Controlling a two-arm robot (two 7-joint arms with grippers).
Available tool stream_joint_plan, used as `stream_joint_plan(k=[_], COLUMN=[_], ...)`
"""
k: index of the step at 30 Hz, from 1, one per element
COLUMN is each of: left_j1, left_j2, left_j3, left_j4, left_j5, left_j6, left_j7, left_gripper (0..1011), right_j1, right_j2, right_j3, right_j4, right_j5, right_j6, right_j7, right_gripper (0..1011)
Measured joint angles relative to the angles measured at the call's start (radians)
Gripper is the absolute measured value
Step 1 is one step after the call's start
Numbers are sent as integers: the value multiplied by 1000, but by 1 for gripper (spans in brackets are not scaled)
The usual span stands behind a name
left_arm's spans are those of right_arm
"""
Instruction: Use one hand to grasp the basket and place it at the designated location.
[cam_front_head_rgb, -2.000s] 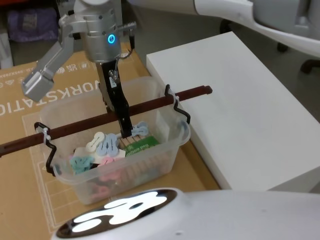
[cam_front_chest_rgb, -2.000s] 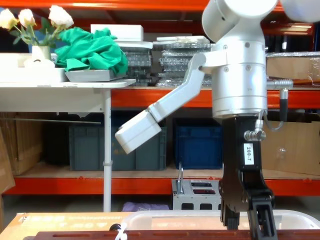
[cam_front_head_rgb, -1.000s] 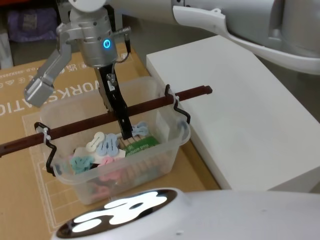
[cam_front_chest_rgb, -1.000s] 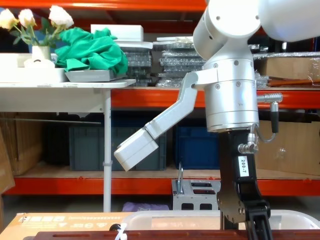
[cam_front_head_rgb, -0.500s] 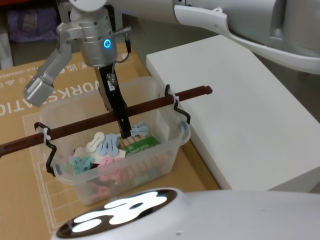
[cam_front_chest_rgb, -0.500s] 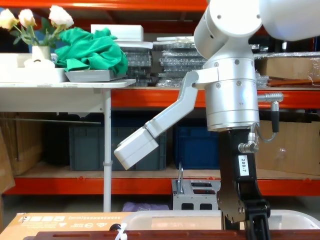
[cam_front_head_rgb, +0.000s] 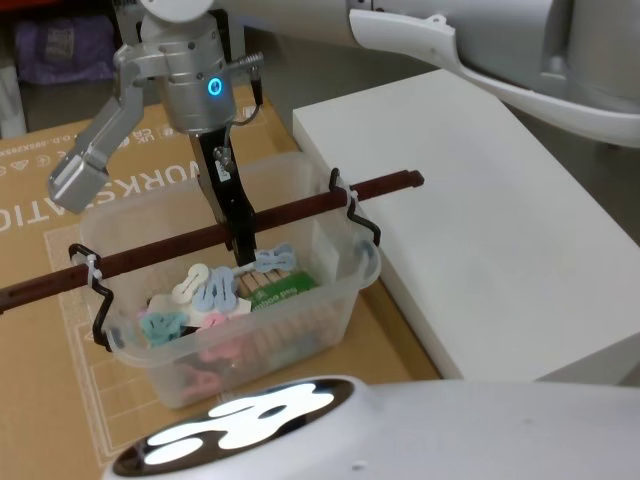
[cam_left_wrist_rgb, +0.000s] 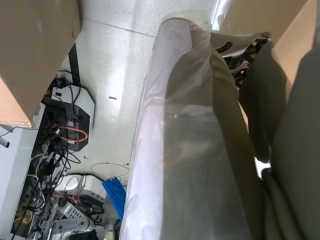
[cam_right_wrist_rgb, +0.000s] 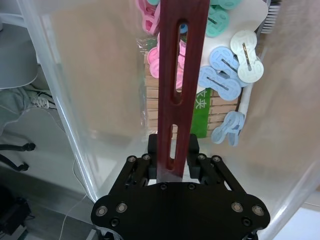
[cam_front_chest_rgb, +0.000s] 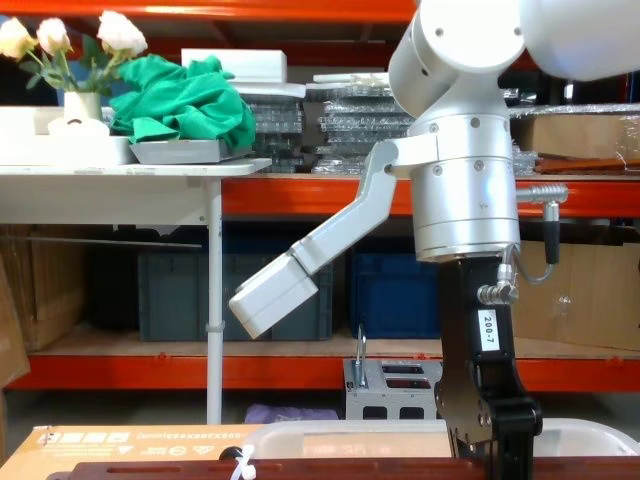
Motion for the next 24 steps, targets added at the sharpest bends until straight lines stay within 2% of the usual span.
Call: stream_joint_plan(k=[4,16,24], left_j1=[0,0,0], left_j2=[0,0,0], left_j3=[0,0,0], left_j4=[0,0,0], left_j5=[0,0,0], left_j6=[0,0,0], left_j7=[0,0,0], left_gripper=[0,0,0], right_j1=[0,0,9], right_j2=[1,1,22], right_j3=[0,0,2], right_j4=[0,-1,-46], right_j5=[-1,-1,-35], right_j6=[0,1,11], right_j7=[0,-1,-31], right_gripper=[230,227,227])
